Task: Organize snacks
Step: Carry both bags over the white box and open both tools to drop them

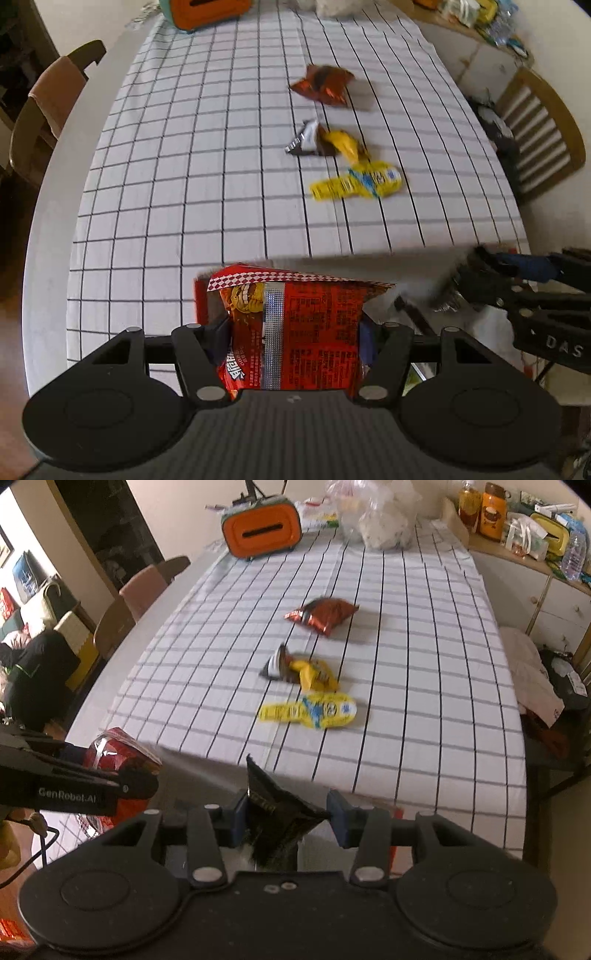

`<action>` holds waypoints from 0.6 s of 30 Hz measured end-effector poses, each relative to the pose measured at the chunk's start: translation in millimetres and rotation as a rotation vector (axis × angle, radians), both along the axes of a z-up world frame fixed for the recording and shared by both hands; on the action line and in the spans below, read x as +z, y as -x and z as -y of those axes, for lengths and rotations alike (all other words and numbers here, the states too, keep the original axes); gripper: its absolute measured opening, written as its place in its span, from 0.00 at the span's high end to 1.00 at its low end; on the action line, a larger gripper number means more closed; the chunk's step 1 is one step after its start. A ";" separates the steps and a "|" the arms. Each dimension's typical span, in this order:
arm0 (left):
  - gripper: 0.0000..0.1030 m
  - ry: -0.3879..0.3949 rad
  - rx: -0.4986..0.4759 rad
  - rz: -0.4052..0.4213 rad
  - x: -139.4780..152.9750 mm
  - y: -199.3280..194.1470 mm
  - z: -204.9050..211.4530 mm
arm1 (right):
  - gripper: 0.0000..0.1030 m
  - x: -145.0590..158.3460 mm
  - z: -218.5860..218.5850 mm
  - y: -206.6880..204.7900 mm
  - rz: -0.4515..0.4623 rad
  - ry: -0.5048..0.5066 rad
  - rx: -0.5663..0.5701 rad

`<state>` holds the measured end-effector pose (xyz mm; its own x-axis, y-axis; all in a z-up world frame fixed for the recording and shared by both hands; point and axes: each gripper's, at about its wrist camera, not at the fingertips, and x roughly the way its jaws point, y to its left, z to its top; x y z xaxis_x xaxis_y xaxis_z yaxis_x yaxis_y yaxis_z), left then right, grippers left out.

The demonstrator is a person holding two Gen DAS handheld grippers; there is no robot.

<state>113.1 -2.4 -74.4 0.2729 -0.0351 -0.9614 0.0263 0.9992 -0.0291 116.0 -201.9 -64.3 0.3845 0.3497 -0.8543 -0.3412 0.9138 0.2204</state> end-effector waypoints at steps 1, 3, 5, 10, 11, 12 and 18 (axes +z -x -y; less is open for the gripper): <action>0.38 -0.004 -0.006 -0.004 -2.6 3.2 2.3 | 0.65 -3.6 -0.8 1.7 -0.006 0.005 0.002; 0.38 -0.007 -0.020 -0.011 -8.0 8.3 7.1 | 0.69 -10.7 -3.0 4.5 -0.012 0.019 0.009; 0.38 -0.015 -0.021 -0.020 -13.3 11.7 9.8 | 0.70 -18.4 -5.3 7.0 -0.024 0.029 0.012; 0.38 -0.049 -0.052 -0.021 -23.6 17.8 20.7 | 0.70 -34.4 -5.7 14.1 -0.058 0.033 0.005; 0.38 -0.052 -0.057 -0.022 -25.2 18.8 22.9 | 0.70 -37.1 -5.4 15.4 -0.066 0.031 0.003; 0.38 -0.054 -0.062 -0.026 -27.1 19.3 24.8 | 0.69 -40.0 -4.8 17.2 -0.076 0.026 0.000; 0.38 -0.089 -0.069 -0.057 -38.1 17.3 30.9 | 0.69 -48.1 -2.9 26.3 -0.097 0.006 -0.012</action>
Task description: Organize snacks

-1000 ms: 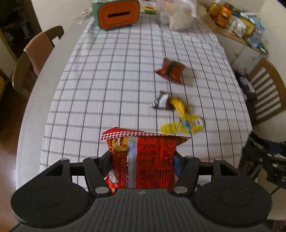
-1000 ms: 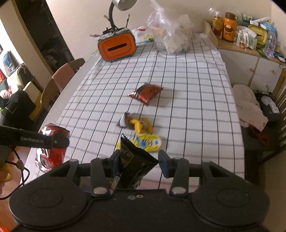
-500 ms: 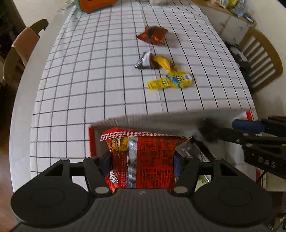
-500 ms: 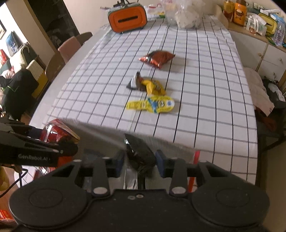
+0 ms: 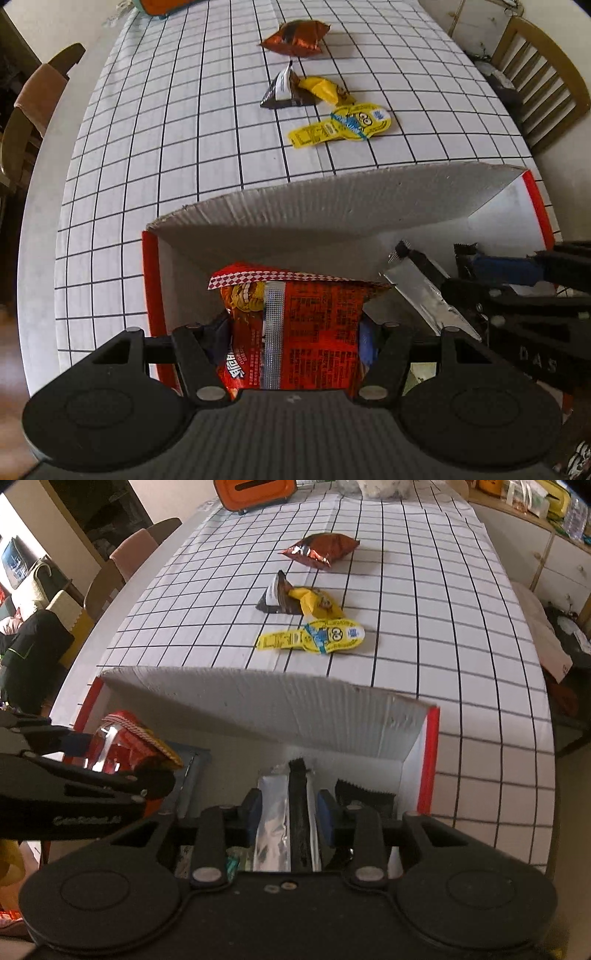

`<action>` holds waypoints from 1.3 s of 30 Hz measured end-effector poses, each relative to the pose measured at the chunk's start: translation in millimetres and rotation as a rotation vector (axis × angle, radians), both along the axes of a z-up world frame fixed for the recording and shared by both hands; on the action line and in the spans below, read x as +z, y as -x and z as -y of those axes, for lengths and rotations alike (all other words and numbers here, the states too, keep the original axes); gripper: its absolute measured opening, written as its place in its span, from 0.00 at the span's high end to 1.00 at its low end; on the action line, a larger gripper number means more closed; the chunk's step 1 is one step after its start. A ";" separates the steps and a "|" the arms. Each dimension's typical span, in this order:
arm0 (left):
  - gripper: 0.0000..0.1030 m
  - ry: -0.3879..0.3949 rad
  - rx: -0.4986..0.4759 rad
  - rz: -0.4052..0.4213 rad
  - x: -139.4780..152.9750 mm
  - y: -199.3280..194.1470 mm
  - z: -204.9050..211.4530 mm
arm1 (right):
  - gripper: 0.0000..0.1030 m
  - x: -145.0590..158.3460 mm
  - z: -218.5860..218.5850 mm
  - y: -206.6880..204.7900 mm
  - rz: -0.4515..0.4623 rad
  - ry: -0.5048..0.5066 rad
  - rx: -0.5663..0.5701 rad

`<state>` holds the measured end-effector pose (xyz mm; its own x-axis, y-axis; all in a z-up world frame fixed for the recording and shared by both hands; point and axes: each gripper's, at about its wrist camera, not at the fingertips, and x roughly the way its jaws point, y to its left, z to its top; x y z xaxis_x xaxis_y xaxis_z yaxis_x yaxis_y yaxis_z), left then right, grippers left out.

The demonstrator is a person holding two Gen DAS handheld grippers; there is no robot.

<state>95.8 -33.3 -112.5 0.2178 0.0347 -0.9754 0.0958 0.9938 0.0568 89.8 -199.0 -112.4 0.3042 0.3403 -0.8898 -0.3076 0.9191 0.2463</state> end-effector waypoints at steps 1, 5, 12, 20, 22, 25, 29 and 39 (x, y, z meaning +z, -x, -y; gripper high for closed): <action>0.38 -0.005 0.004 -0.009 -1.5 -0.8 0.2 | 0.69 -0.4 0.4 1.7 -0.002 -0.002 0.001; 0.37 -0.002 0.004 -0.020 -3.8 -2.3 0.6 | 0.69 -1.3 0.0 7.1 -0.005 -0.005 0.007; 0.37 0.008 0.011 -0.025 -4.8 -3.3 -2.4 | 0.65 0.4 2.4 12.3 -0.010 -0.021 0.002; 0.36 0.005 0.007 0.015 2.7 0.4 -0.2 | 0.63 2.8 7.1 16.9 -0.012 -0.040 -0.018; 0.36 0.007 0.004 0.028 6.4 2.1 -0.1 | 0.62 5.4 8.1 18.4 -0.010 -0.049 -0.023; 0.36 0.014 -0.003 0.051 12.8 5.6 0.5 | 0.60 12.2 9.3 20.5 0.009 -0.059 -0.023; 0.36 0.016 -0.021 0.087 22.2 11.0 3.8 | 0.54 22.3 10.3 22.3 0.034 -0.074 -0.022; 0.30 0.019 -0.033 0.161 43.0 15.9 3.7 | 0.36 44.5 12.6 23.9 0.087 -0.095 -0.039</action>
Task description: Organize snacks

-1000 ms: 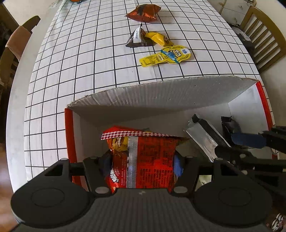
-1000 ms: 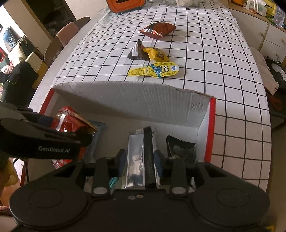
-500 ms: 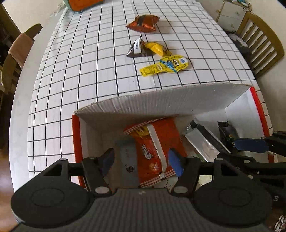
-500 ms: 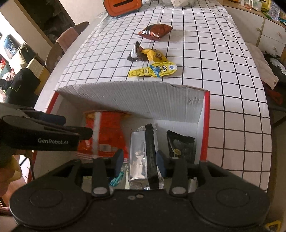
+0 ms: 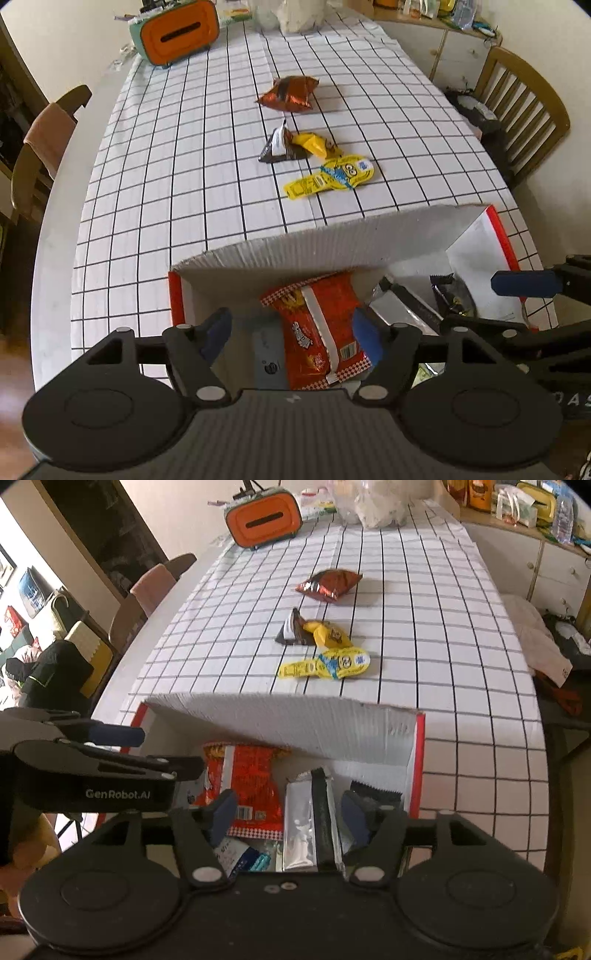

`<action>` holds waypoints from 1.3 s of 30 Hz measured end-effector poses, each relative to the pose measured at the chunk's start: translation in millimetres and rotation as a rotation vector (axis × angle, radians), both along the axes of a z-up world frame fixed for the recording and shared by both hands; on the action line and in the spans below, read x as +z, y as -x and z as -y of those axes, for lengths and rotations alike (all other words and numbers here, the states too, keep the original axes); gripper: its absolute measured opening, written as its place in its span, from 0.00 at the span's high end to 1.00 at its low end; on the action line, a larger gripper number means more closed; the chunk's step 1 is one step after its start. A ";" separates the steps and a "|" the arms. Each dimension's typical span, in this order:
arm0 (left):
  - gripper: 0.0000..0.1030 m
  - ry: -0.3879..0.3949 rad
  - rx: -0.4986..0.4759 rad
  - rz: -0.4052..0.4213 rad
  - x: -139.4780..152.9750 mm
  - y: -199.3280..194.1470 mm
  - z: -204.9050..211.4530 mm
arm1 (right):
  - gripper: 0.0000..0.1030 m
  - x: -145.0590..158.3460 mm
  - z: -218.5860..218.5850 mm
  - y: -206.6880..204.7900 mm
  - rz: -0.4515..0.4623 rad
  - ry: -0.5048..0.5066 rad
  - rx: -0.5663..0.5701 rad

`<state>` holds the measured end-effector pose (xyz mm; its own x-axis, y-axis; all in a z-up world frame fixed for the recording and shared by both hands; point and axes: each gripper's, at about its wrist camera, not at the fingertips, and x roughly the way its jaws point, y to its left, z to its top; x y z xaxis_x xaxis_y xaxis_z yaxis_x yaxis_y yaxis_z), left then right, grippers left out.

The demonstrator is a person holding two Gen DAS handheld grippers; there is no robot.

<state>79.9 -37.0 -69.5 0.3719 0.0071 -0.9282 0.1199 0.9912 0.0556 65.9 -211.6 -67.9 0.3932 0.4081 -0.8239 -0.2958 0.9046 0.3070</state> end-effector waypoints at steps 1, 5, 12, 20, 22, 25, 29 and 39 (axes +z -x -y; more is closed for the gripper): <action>0.29 0.000 0.001 0.009 2.0 -0.1 -0.6 | 0.33 2.6 0.7 -0.5 0.005 -0.002 -0.002; 0.25 0.008 0.005 0.044 10.9 -1.8 -4.3 | 0.24 12.6 2.9 -4.2 0.029 -0.009 -0.008; 0.24 0.038 0.022 0.104 28.3 -13.4 -11.5 | 0.12 35.5 4.1 -16.3 0.094 0.003 -0.011; 0.21 0.039 0.029 0.186 51.4 -43.9 -21.1 | 0.08 53.6 6.0 -50.1 0.157 0.032 -0.002; 0.20 0.031 0.031 0.201 55.5 -56.1 -23.3 | 0.08 55.3 6.8 -64.3 0.168 0.038 0.015; 0.20 0.016 0.024 0.197 55.7 -74.5 -25.9 | 0.08 54.3 6.4 -83.0 0.171 0.053 0.054; 0.20 0.007 0.007 0.165 50.0 -102.2 -27.8 | 0.08 47.7 4.8 -109.5 0.152 0.055 0.120; 0.20 -0.023 0.003 0.064 13.8 -165.5 -20.1 | 0.09 16.4 -17.1 -159.7 0.163 0.161 0.321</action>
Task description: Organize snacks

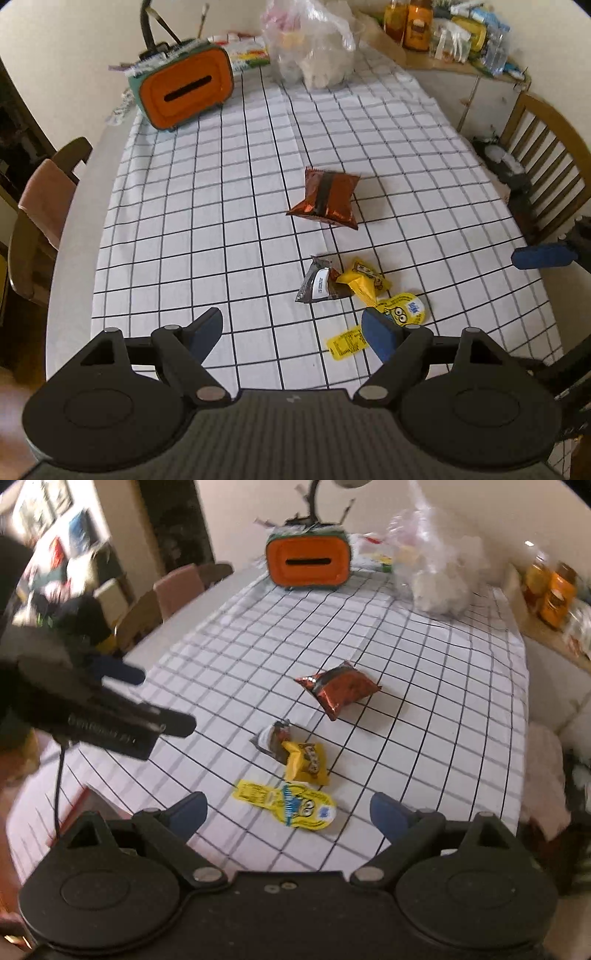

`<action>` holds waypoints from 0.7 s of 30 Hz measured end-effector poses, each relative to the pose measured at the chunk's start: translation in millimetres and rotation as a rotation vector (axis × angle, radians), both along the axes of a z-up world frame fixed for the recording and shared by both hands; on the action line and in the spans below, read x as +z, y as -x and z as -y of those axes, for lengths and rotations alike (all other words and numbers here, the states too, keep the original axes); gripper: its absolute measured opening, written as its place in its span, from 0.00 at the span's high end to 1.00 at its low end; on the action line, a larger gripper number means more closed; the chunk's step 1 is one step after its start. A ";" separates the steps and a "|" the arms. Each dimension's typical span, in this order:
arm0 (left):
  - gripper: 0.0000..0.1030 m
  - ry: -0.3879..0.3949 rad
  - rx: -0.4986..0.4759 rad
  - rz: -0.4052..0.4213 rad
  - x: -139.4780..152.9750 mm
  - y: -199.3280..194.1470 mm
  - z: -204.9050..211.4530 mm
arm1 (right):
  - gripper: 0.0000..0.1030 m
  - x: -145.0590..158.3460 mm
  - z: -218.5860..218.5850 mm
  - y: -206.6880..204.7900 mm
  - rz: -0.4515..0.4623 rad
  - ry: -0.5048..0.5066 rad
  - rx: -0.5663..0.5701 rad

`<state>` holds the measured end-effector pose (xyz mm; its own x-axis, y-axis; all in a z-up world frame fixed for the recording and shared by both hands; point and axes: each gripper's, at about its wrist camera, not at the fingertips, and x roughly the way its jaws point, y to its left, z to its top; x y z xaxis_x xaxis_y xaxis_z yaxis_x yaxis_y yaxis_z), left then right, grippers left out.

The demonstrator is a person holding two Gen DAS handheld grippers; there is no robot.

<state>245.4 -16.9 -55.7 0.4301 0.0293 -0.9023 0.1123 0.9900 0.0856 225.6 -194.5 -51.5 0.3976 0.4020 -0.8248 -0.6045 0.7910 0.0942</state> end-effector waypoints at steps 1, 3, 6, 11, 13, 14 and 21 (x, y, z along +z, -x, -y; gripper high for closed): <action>0.20 -0.007 0.001 -0.013 -5.0 -6.6 1.4 | 0.09 -4.3 -1.8 -4.8 -0.005 0.010 0.016; 0.20 -0.014 0.003 -0.040 -14.7 -19.2 2.7 | 0.09 -15.0 -6.6 -15.1 -0.025 0.027 0.057; 0.20 -0.017 0.024 -0.088 -29.6 -38.1 2.8 | 0.10 -28.2 -10.6 -26.3 -0.057 0.042 0.113; 0.20 0.011 0.082 -0.159 -50.4 -67.7 0.7 | 0.12 -54.2 -21.6 -43.1 -0.098 0.092 0.194; 0.20 0.013 0.114 -0.187 -59.7 -78.8 0.4 | 0.14 -65.1 -24.9 -49.5 -0.111 0.112 0.210; 0.20 0.015 0.128 -0.200 -63.9 -83.6 -0.1 | 0.15 -70.3 -26.4 -52.4 -0.120 0.122 0.221; 0.20 0.066 0.234 -0.281 -94.5 -108.1 -8.8 | 0.20 -100.7 -39.5 -63.0 -0.175 0.179 0.282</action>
